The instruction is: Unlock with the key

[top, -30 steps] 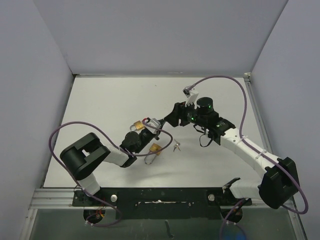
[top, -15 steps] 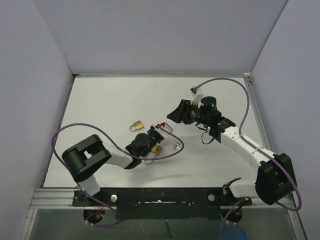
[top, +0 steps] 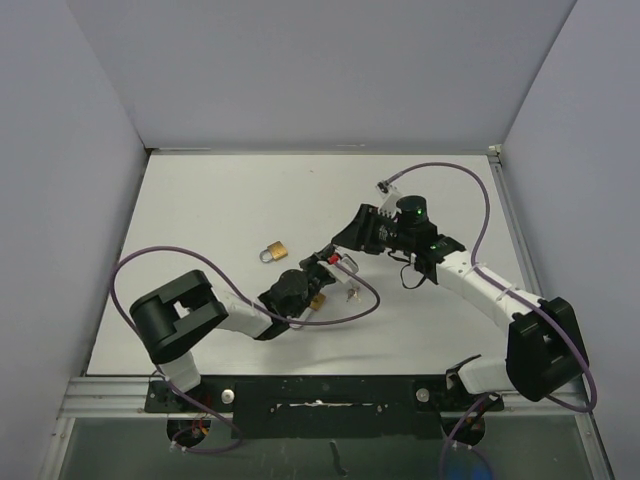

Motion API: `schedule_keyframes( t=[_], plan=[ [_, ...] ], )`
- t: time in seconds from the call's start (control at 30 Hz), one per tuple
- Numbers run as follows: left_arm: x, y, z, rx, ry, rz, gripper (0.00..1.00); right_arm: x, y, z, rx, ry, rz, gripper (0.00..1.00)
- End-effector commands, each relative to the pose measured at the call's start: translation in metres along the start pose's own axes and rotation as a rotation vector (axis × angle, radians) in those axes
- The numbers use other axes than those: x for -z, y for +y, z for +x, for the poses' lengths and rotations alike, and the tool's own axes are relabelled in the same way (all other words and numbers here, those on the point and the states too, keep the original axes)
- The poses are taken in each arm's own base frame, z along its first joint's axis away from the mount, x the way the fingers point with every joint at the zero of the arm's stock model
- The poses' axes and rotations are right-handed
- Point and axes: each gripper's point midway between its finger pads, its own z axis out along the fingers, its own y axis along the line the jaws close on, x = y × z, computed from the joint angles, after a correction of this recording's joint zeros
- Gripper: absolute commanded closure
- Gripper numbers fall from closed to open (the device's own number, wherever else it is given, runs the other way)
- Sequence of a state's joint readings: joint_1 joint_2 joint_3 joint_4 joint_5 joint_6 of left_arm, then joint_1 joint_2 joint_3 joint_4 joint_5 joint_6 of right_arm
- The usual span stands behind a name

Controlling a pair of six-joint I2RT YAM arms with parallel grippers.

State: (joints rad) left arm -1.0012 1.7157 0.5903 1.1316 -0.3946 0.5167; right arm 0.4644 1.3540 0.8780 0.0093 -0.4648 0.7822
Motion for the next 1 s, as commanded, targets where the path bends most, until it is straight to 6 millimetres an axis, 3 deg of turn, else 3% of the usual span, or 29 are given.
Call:
schedule_keyframes(
  t=[0.0,0.5,0.87,0.97],
  plan=[
    [-0.009,0.009,-0.024,-0.02,-0.064,-0.071,1.0,0.0,0.009,0.005,-0.021,0.022,-0.036,0.53],
    [-0.007,0.017,-0.034,-0.049,-0.09,-0.144,1.0,-0.009,-0.008,0.026,-0.077,0.101,0.004,0.56],
    [-0.007,0.011,-0.033,-0.077,-0.082,-0.151,1.0,-0.014,-0.004,0.03,-0.076,0.121,-0.009,0.72],
    [-0.006,0.012,-0.033,-0.106,-0.079,-0.164,1.0,-0.014,-0.005,0.031,-0.083,0.122,-0.005,0.82]
  ],
)
